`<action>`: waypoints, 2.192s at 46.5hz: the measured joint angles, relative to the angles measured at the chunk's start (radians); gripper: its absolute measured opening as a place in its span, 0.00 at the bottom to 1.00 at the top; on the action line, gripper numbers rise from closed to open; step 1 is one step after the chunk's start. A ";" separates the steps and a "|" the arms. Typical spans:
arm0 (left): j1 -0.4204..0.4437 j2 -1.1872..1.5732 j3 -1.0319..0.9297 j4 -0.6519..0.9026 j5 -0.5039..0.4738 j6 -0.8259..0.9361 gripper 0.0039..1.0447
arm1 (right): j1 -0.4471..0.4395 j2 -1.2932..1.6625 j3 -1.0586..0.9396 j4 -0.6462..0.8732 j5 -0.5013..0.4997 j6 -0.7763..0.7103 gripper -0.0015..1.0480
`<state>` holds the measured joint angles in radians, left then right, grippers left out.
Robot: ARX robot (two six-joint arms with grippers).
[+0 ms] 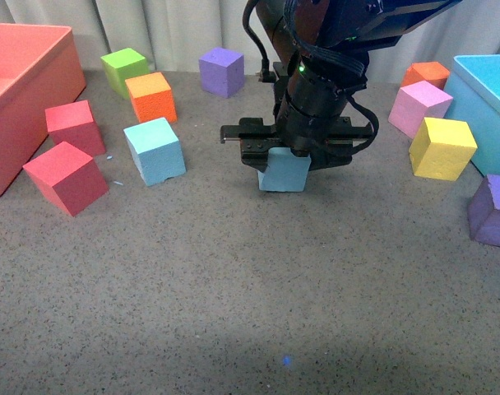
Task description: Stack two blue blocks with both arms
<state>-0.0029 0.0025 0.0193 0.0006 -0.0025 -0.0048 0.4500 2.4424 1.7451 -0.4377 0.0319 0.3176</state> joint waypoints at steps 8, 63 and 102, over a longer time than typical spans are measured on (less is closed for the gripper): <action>0.000 0.000 0.000 0.000 0.000 0.000 0.94 | 0.000 -0.041 -0.053 0.079 -0.005 0.003 0.91; 0.000 0.000 0.000 0.000 0.000 0.000 0.94 | -0.316 -1.087 -1.540 1.571 0.103 -0.318 0.01; 0.000 0.000 0.000 0.000 0.000 0.000 0.94 | -0.447 -1.857 -1.741 1.012 -0.030 -0.317 0.01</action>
<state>-0.0029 0.0021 0.0193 0.0006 -0.0025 -0.0048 0.0025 0.5854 0.0036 0.5739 0.0021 0.0002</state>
